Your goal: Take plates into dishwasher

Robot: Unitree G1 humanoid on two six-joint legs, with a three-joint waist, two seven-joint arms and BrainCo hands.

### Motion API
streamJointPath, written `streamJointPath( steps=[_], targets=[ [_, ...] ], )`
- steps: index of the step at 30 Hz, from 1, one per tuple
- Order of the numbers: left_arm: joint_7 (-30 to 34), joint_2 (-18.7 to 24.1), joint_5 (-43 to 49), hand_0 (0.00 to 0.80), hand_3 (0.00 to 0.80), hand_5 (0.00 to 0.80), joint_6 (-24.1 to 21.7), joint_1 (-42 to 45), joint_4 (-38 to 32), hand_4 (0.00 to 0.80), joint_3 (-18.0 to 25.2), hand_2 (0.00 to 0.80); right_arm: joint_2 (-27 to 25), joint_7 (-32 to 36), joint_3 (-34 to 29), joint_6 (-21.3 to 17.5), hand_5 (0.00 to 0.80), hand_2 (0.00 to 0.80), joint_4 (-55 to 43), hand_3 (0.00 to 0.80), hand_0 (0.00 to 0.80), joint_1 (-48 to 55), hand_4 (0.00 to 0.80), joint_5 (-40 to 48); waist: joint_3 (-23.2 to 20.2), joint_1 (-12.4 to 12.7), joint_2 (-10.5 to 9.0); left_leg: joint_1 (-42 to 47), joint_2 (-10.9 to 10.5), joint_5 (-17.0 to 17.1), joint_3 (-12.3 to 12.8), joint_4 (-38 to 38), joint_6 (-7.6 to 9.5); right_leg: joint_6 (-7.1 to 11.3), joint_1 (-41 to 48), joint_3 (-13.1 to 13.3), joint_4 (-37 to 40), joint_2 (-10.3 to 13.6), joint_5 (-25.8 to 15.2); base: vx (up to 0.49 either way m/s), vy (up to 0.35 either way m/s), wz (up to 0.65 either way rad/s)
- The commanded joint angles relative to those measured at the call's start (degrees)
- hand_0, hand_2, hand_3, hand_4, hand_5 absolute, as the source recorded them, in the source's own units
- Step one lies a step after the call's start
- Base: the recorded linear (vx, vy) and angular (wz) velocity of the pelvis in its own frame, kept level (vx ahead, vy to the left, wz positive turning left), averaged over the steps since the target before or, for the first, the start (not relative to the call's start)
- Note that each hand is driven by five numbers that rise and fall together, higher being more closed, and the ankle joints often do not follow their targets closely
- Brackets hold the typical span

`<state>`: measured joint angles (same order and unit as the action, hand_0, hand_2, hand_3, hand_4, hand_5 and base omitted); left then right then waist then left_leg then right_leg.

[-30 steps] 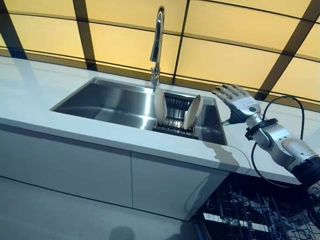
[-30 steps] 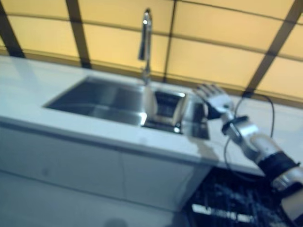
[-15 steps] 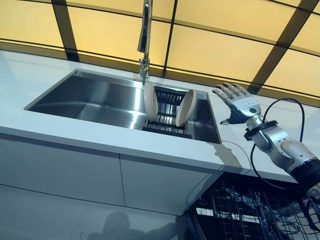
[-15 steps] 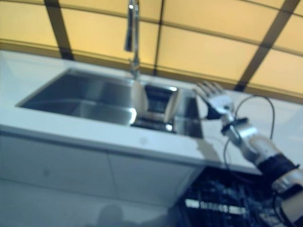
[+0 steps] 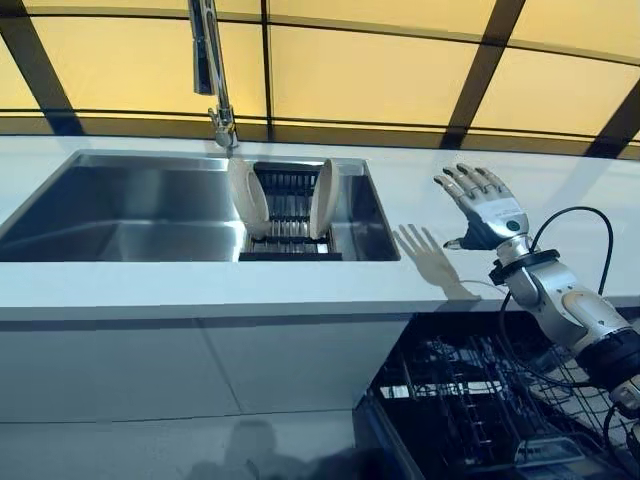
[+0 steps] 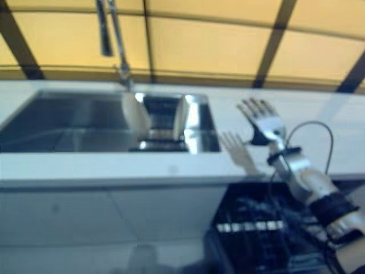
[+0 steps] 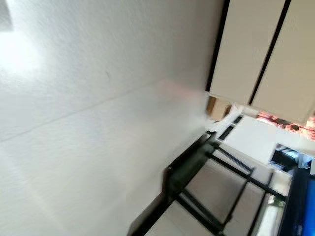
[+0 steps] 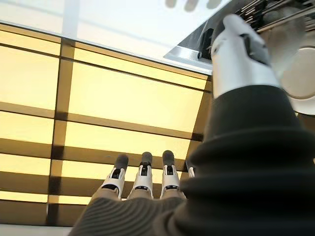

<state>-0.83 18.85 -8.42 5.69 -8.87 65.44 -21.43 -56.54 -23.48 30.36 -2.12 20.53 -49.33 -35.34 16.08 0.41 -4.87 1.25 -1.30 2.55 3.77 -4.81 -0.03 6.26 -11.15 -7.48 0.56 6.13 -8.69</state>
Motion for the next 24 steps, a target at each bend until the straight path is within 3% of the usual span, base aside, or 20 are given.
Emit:
streamJointPath(
  steps=[1,6,16,18,19,20,22,23,24],
  targets=[
    [1.40,-0.10,4.37,0.000,0.000,0.000,-1.01,-1.15,0.91,0.000,-3.28,0.000,-1.58,-1.47,0.80,0.85,0.000,0.000,0.22,0.000,0.000,-4.99,0.000,1.21,-2.76,0.90,-0.95,-0.69,-1.06,-4.39,-2.52,1.79,2.17,2.27,3.12,-0.70,0.57,-0.77,0.09,0.128,-0.075,0.34],
    [4.91,-0.30,6.49,0.000,0.000,0.000,0.01,1.00,1.84,0.000,-4.73,0.000,-2.28,-0.92,1.08,0.96,0.000,0.000,1.90,0.000,0.000,-3.88,0.000,2.13,-5.76,0.67,-0.74,1.57,-0.35,-4.60,-2.12,0.38,1.67,1.49,5.95,-0.97,0.13,-1.10,2.50,0.165,-0.014,-0.27],
    [3.59,-0.89,4.95,0.000,0.000,0.000,2.03,1.47,1.82,0.000,-3.60,0.000,-3.12,3.01,1.27,-0.67,0.000,0.000,5.06,0.000,0.000,-4.84,0.000,1.97,-8.47,1.11,-1.46,2.46,0.94,-6.90,-2.16,5.36,1.21,-0.36,7.50,-1.93,-5.01,-1.54,7.30,0.082,-0.053,0.07],
    [-0.54,-1.88,-1.28,0.000,0.000,0.000,-0.30,2.26,2.33,0.000,-0.84,0.000,-3.65,4.65,2.14,-2.07,0.000,0.000,5.85,0.000,0.000,-5.76,0.000,2.93,-9.05,1.39,-3.04,1.82,2.32,-7.94,-1.54,15.33,-0.58,-2.41,9.15,-2.61,-4.35,-1.57,7.60,0.106,-0.134,0.02],
    [-1.25,-2.36,-2.71,0.000,0.000,0.000,-1.01,2.50,2.48,0.000,0.53,0.000,-3.72,5.05,2.74,-2.02,0.000,0.000,5.87,0.000,0.000,-6.12,0.000,2.88,-8.49,1.76,-3.45,-1.00,3.33,-5.08,-1.68,24.29,-1.60,-3.47,10.55,-2.90,-3.46,-1.91,7.53,0.058,-0.141,-0.01],
    [-1.43,-2.74,-3.30,0.000,0.000,0.000,-1.54,2.79,2.57,0.000,1.63,0.000,-3.73,5.10,3.06,-1.58,0.000,0.000,5.61,0.000,0.000,-6.18,0.000,2.46,-8.08,2.19,-4.21,-4.49,2.97,-2.11,-1.95,30.85,-1.86,-4.13,11.09,-2.96,-2.85,-1.62,7.24,0.021,-0.116,0.05],
    [-1.43,-3.29,-4.32,0.000,0.000,0.000,-2.89,3.59,2.44,0.000,3.67,0.000,-3.74,5.20,3.30,-0.66,0.000,0.000,5.06,0.000,0.000,-6.06,0.000,2.45,-6.97,3.49,-4.77,-10.55,2.03,0.75,-2.57,38.46,-1.88,-4.93,12.37,-2.64,-2.49,-1.61,7.14,0.046,-0.070,0.23],
    [-1.01,-3.29,-4.73,0.000,0.000,0.000,-3.09,4.06,2.02,0.000,4.75,0.000,-3.56,5.14,3.05,-0.54,0.000,0.000,5.17,0.000,0.000,-5.72,0.000,2.65,-6.45,4.24,-4.54,-13.86,1.67,0.57,-2.73,40.17,-1.88,-5.17,13.37,-2.44,-2.48,-1.92,7.33,0.127,0.022,0.20],
    [-0.44,-2.99,-4.56,0.000,0.000,0.000,-2.79,4.44,1.49,0.000,5.74,0.000,-2.79,4.83,2.18,-1.17,0.000,0.000,5.46,0.000,0.000,-4.82,0.000,1.77,-5.69,5.42,-3.60,-15.21,1.61,0.28,-2.83,37.39,-2.11,-5.00,15.13,-1.61,-2.40,-2.72,7.92,0.220,0.112,-0.01]
  ],
)
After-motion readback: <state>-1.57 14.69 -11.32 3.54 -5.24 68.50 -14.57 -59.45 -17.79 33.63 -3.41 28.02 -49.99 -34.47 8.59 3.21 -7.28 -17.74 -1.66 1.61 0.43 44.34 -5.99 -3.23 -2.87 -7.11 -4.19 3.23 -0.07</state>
